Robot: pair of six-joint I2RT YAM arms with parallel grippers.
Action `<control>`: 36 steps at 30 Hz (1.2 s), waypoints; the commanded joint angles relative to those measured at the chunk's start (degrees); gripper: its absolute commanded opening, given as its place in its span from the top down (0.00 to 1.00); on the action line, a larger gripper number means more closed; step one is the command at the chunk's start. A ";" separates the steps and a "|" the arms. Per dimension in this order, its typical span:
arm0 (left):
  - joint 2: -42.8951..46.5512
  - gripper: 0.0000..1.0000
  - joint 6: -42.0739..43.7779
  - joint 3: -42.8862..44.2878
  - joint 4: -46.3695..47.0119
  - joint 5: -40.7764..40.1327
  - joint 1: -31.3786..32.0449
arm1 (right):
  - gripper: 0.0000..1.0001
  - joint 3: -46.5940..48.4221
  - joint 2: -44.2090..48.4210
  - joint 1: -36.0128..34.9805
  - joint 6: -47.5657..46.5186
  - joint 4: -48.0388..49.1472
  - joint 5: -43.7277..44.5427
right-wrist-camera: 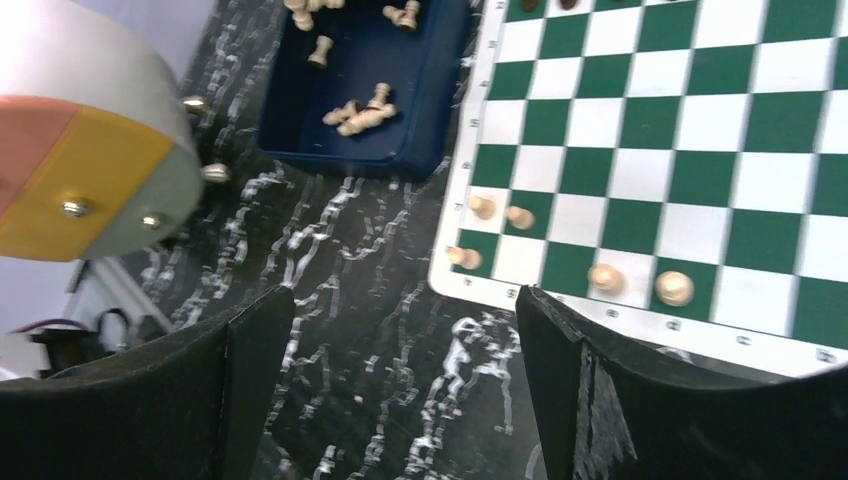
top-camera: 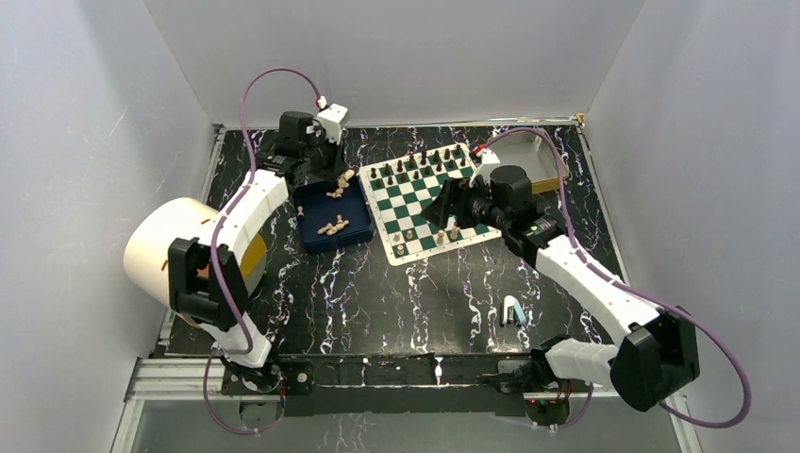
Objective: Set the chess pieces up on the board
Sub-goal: Pick up the chess piece from the storage box.
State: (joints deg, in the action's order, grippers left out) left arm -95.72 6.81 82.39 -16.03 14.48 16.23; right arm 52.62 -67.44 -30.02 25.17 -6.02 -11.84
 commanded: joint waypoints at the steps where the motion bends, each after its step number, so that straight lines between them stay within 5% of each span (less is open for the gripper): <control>1: 6.55 1.00 -4.24 -2.99 4.24 6.45 -0.06 | 0.11 0.42 -2.41 0.05 7.82 10.42 -7.79; 12: 14.33 1.00 3.09 -11.60 8.64 23.05 -0.03 | 0.46 11.14 -17.66 2.34 19.91 16.66 -23.68; 24: 15.36 1.00 3.23 -15.42 15.39 34.71 -0.06 | 0.40 25.29 -32.22 3.61 22.87 12.46 -39.38; 36: 16.92 1.00 3.47 -17.47 15.77 37.91 -0.06 | 0.45 27.53 -36.65 3.60 24.61 12.94 -41.69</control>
State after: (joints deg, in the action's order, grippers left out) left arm -82.59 10.00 65.87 -1.58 49.10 16.23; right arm 77.17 -104.29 -26.39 48.47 4.16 -50.89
